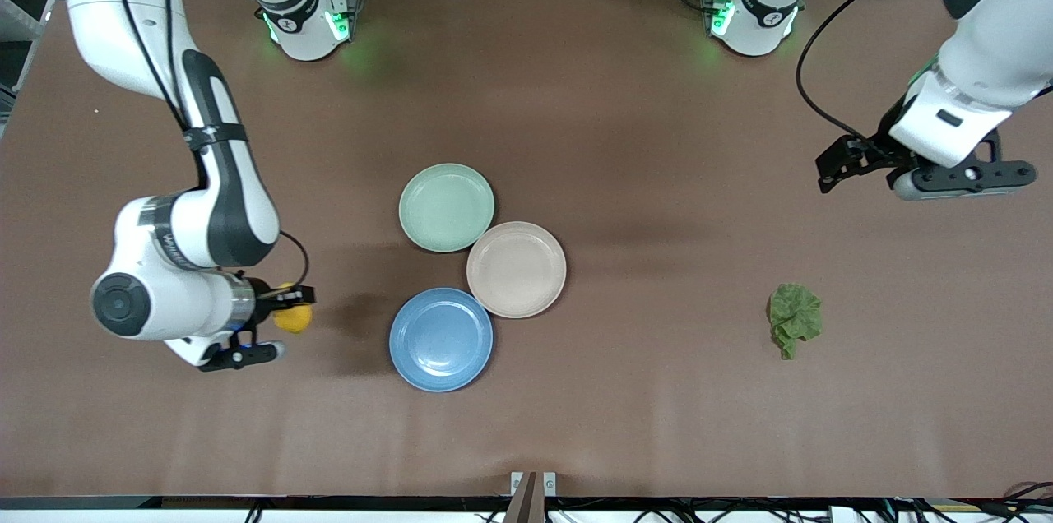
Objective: Pick lemon and lettuce from blue and beige plates
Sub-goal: 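Lift the lemon with the right gripper while the left gripper withdraws, then carry the lemon away from the plates and lower it to the table, then open the right gripper and release the lemon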
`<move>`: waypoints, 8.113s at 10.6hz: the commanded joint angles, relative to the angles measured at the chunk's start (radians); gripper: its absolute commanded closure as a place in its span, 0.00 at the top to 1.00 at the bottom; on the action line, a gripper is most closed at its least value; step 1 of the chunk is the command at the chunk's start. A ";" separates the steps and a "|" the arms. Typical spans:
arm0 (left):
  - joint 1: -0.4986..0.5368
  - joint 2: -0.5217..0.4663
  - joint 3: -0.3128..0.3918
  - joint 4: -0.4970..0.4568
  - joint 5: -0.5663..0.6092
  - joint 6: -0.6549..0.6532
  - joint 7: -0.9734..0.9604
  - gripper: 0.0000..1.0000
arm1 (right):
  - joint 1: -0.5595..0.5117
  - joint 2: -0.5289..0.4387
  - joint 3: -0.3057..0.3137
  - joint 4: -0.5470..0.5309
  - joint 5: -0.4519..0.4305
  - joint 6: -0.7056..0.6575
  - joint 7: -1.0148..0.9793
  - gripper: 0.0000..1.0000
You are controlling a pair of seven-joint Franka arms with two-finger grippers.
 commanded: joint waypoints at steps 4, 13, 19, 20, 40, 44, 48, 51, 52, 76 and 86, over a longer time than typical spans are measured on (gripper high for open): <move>-0.002 0.053 -0.007 0.211 -0.048 -0.179 0.033 1.00 | -0.096 -0.085 0.016 -0.086 -0.078 -0.049 -0.087 0.37; -0.008 0.040 -0.009 0.217 -0.048 -0.212 0.156 1.00 | -0.131 -0.260 0.016 -0.304 -0.114 -0.036 -0.115 0.37; 0.000 0.042 -0.007 0.216 -0.046 -0.212 0.165 1.00 | -0.144 -0.340 0.016 -0.448 -0.115 0.060 -0.119 0.37; -0.002 0.043 -0.007 0.216 -0.046 -0.212 0.165 1.00 | -0.144 -0.349 0.016 -0.473 -0.115 0.079 -0.119 0.37; 0.001 0.043 0.000 0.216 -0.039 -0.212 0.168 1.00 | -0.139 -0.310 0.018 -0.794 -0.114 0.629 -0.113 0.37; 0.001 0.045 0.000 0.216 -0.040 -0.212 0.168 1.00 | -0.137 -0.270 0.019 -0.792 -0.111 0.675 -0.112 0.37; 0.000 0.046 0.000 0.216 -0.045 -0.212 0.159 1.00 | -0.137 -0.231 0.019 -0.791 -0.108 0.734 -0.107 0.38; 0.000 0.046 0.000 0.216 -0.043 -0.212 0.156 1.00 | -0.137 -0.227 0.019 -0.789 -0.105 0.738 -0.107 0.48; 0.000 0.046 0.000 0.217 -0.042 -0.212 0.156 1.00 | -0.137 -0.225 0.019 -0.788 -0.105 0.738 -0.107 0.66; 0.000 0.048 0.000 0.216 -0.037 -0.212 0.153 1.00 | -0.136 -0.305 0.022 -0.302 -0.100 -0.080 -0.060 1.00; -0.002 0.048 0.000 0.216 -0.037 -0.212 0.151 1.00 | -0.088 -0.415 0.028 -0.173 -0.099 -0.271 0.163 1.00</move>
